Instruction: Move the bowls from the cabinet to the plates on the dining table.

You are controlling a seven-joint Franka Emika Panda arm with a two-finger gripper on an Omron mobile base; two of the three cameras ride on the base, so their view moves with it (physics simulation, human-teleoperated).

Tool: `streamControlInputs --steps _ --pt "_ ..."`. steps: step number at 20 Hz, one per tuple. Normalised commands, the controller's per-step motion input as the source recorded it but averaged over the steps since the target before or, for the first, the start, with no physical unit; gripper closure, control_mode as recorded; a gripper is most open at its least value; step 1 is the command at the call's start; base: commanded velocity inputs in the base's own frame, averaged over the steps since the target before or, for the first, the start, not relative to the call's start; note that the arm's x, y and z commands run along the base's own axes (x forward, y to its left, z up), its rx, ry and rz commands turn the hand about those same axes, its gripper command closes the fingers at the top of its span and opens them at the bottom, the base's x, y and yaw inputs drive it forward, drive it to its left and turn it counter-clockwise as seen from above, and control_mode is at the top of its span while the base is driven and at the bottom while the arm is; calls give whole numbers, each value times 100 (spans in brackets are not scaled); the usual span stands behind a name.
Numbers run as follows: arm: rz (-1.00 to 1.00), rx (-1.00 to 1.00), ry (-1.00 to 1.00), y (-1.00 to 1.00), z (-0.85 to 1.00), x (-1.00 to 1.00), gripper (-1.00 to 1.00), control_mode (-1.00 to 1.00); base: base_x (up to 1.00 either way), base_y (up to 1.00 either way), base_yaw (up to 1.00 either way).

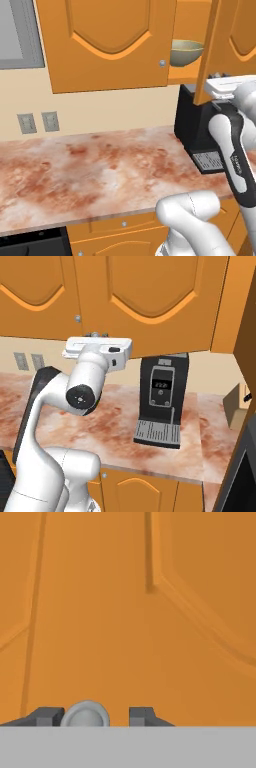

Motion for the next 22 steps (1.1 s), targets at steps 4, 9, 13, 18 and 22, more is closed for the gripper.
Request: streamControlInputs --steps 4,9,13,18,22 --pt "5 -3 -12 -55 25 -60 100 -100 0 0 0" --pt "5 -3 -14 -54 24 -58 100 -100 0 0 0" --pt "5 -3 -13 -53 21 -56 100 -100 0 0 0" --pt "4 -3 -12 -52 19 -56 100 -100 0 0 0" --pt "3 -3 -11 -50 16 -53 100 -100 0 0 0"
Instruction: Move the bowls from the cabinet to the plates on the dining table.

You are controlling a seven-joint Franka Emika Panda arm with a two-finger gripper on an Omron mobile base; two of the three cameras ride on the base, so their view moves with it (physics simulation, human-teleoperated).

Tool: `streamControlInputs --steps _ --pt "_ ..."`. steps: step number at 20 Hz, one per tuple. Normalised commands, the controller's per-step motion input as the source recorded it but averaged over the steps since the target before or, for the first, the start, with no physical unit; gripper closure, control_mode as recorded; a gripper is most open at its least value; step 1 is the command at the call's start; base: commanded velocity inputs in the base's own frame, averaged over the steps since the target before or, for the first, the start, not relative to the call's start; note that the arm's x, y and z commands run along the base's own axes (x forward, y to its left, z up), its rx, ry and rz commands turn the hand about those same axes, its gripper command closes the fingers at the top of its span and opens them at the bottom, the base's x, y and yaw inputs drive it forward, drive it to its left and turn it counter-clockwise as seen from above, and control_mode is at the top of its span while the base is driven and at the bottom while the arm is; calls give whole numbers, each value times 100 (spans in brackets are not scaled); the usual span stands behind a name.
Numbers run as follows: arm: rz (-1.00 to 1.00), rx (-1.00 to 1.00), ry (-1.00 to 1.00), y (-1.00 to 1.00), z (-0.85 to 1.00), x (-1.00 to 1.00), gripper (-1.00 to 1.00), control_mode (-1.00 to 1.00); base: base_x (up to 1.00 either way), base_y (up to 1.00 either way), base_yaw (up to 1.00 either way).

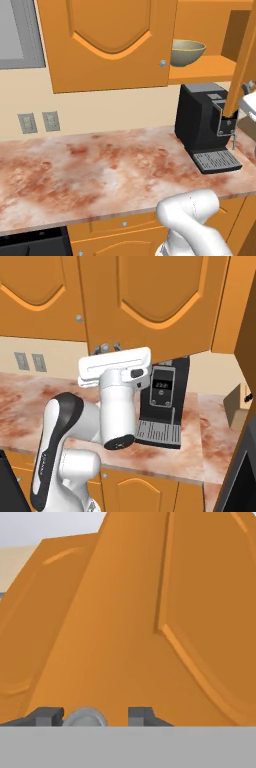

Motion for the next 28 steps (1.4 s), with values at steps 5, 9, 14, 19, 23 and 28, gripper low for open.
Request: streamControlInputs --steps 5,9,14,19,23,28 --pt "3 -2 -10 -47 13 -50 -100 -100 0 0 0" --pt "4 -2 -10 -32 5 -58 -100 -100 0 0 0" --pt "2 0 -11 -3 0 -75 -100 -100 0 0 0" --pt "0 0 -9 3 0 -81 -100 -100 0 0 0" --pt "-15 -1 1 35 0 -46 -100 -100 0 0 0" --pt "-25 -2 9 45 0 -16 -100 -100 0 0 0"
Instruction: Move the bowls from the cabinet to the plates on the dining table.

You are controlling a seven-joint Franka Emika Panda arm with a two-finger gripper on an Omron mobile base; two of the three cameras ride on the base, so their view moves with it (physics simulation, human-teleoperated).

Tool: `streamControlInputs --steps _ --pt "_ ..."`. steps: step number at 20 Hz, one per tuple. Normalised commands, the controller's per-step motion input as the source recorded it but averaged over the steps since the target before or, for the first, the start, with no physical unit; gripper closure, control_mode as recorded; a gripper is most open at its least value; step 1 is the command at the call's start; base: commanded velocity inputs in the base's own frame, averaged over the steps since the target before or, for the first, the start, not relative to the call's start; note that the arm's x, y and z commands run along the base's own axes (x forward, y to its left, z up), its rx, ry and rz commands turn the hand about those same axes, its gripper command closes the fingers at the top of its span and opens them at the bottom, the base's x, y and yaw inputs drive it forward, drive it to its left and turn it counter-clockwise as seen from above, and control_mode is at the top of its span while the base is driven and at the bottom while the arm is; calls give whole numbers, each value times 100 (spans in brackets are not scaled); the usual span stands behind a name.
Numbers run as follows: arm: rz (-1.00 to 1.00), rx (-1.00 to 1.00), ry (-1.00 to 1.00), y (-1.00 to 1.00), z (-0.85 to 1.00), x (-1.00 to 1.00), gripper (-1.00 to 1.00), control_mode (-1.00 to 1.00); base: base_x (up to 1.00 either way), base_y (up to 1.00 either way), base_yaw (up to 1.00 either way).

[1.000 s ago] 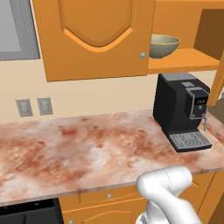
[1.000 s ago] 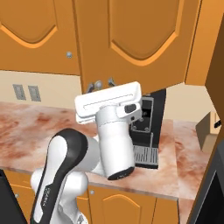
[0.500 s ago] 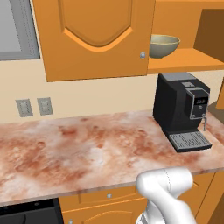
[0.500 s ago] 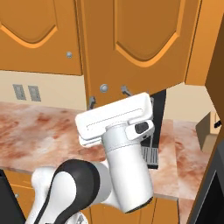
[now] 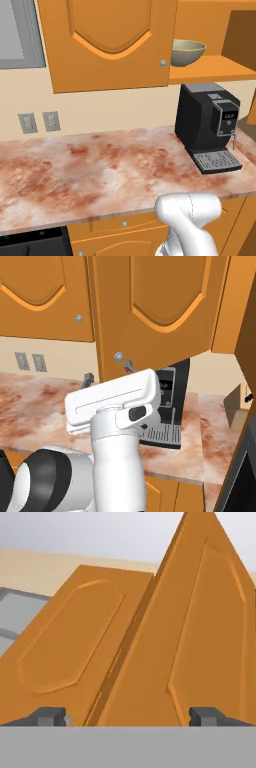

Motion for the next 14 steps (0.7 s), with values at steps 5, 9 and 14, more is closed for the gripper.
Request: streamControlInputs --steps 5,9,14 --pt "-25 -5 15 41 0 -6 -100 -100 0 0 0" --pt "-22 -7 15 48 0 7 -100 -100 0 0 0" --pt "-20 -6 10 50 0 16 -100 -100 0 0 0"
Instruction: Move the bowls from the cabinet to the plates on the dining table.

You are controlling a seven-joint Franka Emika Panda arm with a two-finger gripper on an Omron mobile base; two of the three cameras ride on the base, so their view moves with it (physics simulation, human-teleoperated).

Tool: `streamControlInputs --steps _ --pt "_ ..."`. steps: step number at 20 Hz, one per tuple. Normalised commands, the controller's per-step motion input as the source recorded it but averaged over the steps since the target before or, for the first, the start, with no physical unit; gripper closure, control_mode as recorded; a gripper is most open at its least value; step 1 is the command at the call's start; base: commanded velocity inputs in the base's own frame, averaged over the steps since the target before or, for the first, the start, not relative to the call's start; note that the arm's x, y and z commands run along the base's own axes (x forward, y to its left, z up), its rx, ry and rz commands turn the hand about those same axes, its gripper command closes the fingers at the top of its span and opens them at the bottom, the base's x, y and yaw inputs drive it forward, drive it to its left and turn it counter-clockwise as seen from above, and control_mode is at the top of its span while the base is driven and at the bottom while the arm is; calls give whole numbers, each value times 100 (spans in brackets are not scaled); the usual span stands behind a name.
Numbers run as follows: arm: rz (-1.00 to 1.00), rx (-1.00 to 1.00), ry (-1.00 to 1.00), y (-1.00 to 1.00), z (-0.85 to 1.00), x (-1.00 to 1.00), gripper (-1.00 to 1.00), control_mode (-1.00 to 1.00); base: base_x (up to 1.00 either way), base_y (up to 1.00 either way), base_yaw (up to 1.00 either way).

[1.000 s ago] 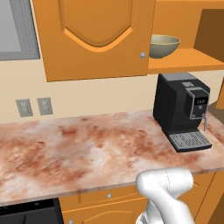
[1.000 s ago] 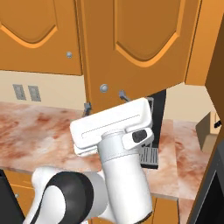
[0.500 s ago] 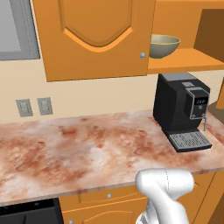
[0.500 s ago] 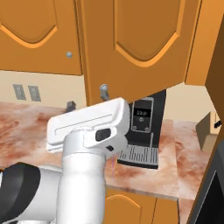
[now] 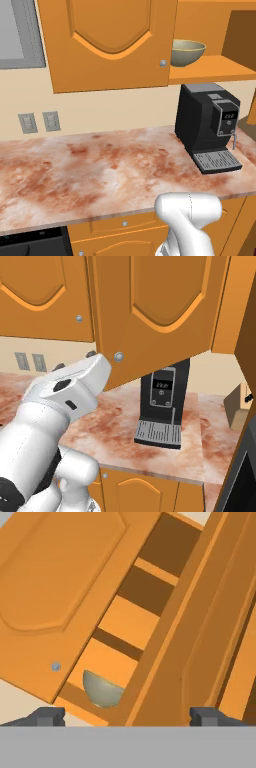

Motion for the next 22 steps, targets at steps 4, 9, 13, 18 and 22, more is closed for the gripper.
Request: streamControlInputs --steps 4,9,13,18,22 --pt "-21 -2 10 43 -1 32 -100 -100 0 0 0" --pt "-25 0 11 41 0 44 -100 -100 0 0 0" --pt "-26 0 13 38 0 36 -100 -100 0 0 0" --pt "-26 0 14 22 0 35 -100 -100 0 0 0" --pt "-25 0 14 12 0 36 -100 -100 0 0 0"
